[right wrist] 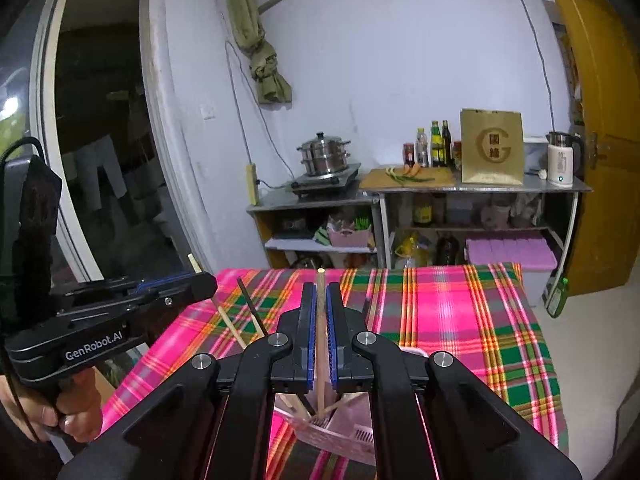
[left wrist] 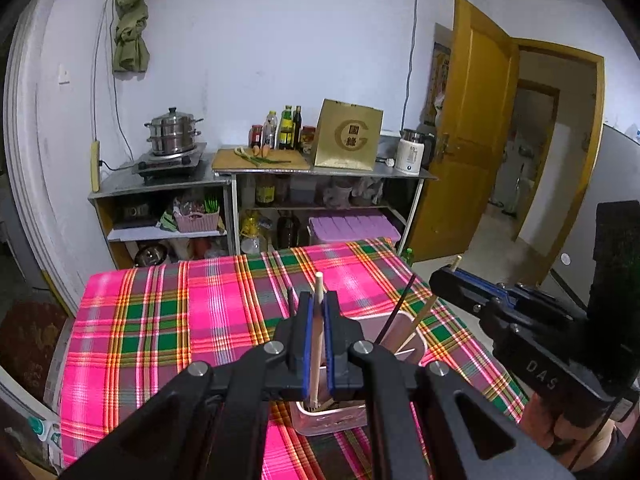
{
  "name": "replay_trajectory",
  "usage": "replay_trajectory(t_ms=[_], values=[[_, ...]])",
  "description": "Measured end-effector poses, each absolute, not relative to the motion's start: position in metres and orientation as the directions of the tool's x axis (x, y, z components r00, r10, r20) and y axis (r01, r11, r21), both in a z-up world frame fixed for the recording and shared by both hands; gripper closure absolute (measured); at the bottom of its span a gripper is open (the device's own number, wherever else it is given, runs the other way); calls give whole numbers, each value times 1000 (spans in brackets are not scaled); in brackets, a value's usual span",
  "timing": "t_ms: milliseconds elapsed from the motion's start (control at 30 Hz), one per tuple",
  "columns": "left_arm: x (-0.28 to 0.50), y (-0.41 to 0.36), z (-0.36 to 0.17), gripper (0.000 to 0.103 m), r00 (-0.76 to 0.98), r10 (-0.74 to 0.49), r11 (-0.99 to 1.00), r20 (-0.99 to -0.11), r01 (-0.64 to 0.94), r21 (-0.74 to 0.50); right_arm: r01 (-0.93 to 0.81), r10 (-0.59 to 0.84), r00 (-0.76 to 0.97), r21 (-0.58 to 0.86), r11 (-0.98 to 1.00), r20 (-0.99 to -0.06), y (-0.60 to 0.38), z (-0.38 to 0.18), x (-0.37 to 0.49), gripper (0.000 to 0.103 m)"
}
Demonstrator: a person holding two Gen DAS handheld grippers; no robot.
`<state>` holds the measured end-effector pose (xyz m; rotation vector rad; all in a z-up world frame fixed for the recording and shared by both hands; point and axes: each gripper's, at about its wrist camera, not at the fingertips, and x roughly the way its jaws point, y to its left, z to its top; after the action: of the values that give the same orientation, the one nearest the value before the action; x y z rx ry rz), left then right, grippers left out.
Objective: Organize utensils
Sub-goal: 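Lower the wooden chopsticks into the basket and open both tools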
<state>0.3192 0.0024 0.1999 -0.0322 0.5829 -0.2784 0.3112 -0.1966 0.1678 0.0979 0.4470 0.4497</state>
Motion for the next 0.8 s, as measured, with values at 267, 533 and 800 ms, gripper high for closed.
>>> replay_trajectory(t_ms=[267,533,800], values=[[329,3,171,97,769,-265,963,-581,241,-120,-399,441,776,190,897,-451,-191,141,319,98],[333,2,149,97,745,-256,965,-615,234,-118,-394,440,753,201,897,-489,-190,124,325,98],[331,4,143,97,741,-248,967,-624,223,-120,-393,435,743,193,899,-509,-191,122,327,96]])
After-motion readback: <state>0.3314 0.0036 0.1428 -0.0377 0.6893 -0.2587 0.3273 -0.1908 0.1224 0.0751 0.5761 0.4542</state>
